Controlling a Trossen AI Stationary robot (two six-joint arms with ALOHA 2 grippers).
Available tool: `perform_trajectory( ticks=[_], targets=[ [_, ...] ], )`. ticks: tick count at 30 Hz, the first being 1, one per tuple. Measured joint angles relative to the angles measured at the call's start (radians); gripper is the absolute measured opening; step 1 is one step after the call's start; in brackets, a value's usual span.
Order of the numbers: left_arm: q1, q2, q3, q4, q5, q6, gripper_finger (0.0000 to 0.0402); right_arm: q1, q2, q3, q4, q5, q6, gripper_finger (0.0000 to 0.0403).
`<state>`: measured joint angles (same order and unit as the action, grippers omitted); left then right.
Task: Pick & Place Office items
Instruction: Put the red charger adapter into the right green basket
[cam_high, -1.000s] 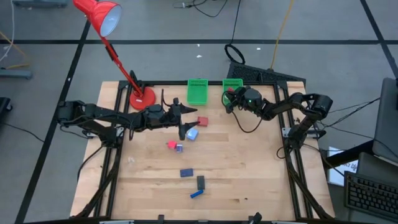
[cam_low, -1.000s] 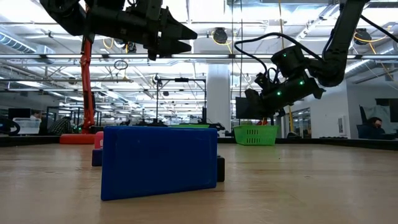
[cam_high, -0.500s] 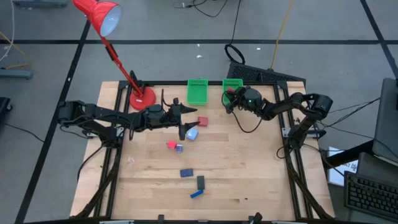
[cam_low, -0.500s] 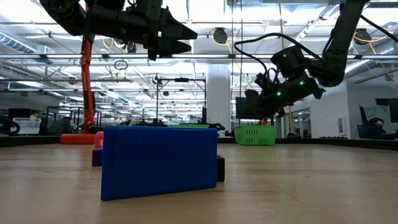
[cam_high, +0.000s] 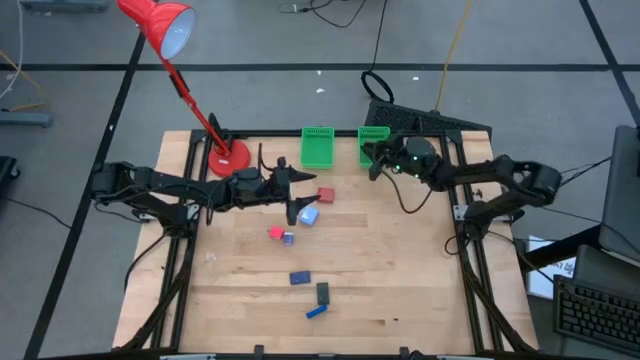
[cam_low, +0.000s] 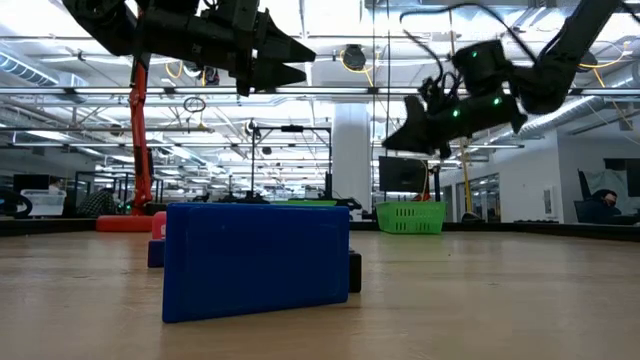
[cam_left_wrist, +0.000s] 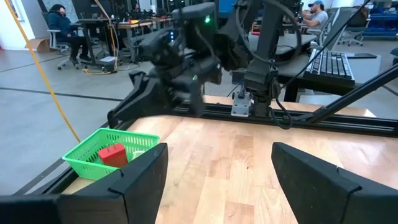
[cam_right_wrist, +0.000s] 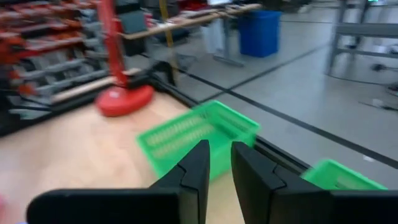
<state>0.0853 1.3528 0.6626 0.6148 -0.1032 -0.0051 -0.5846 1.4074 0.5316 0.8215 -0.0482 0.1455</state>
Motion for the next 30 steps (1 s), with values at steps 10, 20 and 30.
perform_trajectory(
  ticks=[10, 20, 30],
  targets=[
    [0.002, -0.276, 0.000, -0.357, -0.003, 0.031, 0.0282, 0.005, -0.202, -0.011, -0.142, -0.058, -0.003, 0.0072],
    [0.004, -0.397, -0.067, -0.456, -0.007, 0.047, 0.0281, 0.005, -0.307, -0.089, -0.066, -0.061, -0.008, 0.0068],
    [0.031, -0.569, -0.317, -0.205, -0.074, 0.029, 0.0296, 0.005, -0.357, -0.127, -0.035, -0.061, -0.008, 0.0068]
  ],
)
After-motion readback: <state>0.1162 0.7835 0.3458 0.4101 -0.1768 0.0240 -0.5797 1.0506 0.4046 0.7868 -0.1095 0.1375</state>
